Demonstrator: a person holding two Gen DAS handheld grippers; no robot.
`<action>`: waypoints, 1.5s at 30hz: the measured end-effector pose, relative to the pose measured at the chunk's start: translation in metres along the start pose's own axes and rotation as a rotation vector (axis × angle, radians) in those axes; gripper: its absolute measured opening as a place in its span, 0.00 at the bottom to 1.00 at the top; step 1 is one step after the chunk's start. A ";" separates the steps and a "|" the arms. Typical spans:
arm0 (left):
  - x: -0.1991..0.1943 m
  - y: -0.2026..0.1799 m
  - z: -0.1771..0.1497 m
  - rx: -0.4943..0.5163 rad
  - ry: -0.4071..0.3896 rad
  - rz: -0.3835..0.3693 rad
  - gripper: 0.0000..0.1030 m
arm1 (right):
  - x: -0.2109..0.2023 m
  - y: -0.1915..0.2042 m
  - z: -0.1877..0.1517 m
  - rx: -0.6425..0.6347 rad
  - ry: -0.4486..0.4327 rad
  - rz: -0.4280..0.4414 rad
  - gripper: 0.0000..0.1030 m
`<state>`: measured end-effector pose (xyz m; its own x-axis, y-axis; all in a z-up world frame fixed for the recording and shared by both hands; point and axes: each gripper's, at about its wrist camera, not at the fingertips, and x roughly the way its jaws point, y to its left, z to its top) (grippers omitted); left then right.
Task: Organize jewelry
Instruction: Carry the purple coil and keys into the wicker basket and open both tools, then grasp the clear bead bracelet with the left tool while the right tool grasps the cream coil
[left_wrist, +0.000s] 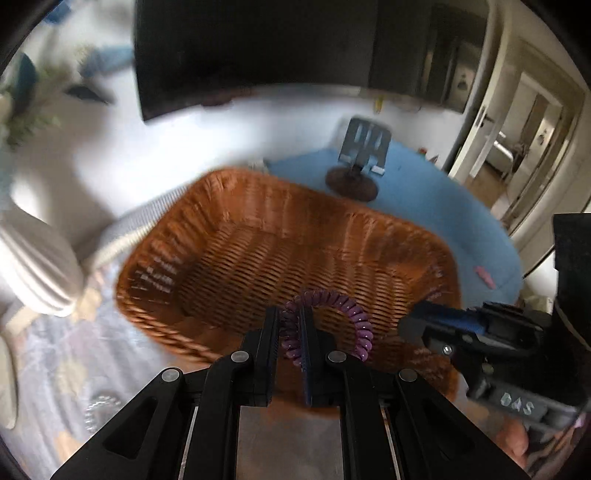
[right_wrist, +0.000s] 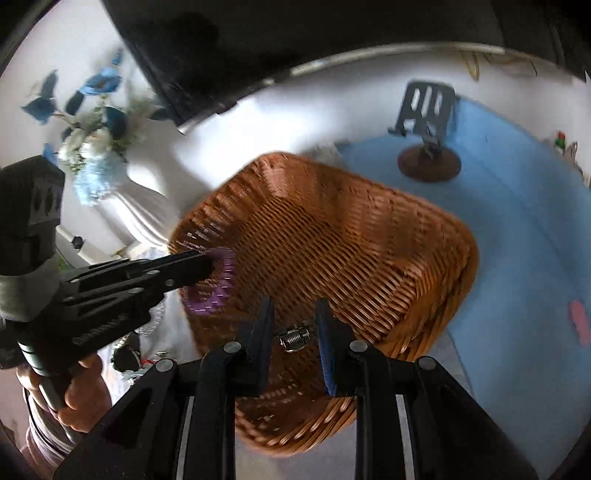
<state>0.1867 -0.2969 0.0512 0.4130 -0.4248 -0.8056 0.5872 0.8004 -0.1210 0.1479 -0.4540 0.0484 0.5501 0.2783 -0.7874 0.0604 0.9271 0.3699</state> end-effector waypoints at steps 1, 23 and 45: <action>0.008 0.000 -0.001 -0.006 0.012 -0.003 0.11 | 0.003 -0.001 0.000 0.001 0.004 0.002 0.25; -0.185 0.079 -0.088 -0.108 -0.279 0.048 0.46 | -0.087 0.084 -0.043 -0.102 -0.165 0.106 0.50; -0.140 0.204 -0.186 -0.365 -0.123 -0.010 0.53 | 0.014 0.167 -0.145 -0.209 0.007 0.166 0.51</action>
<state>0.1194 0.0042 0.0314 0.5016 -0.4635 -0.7304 0.3140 0.8843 -0.3455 0.0445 -0.2585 0.0277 0.5319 0.4321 -0.7283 -0.2036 0.9000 0.3853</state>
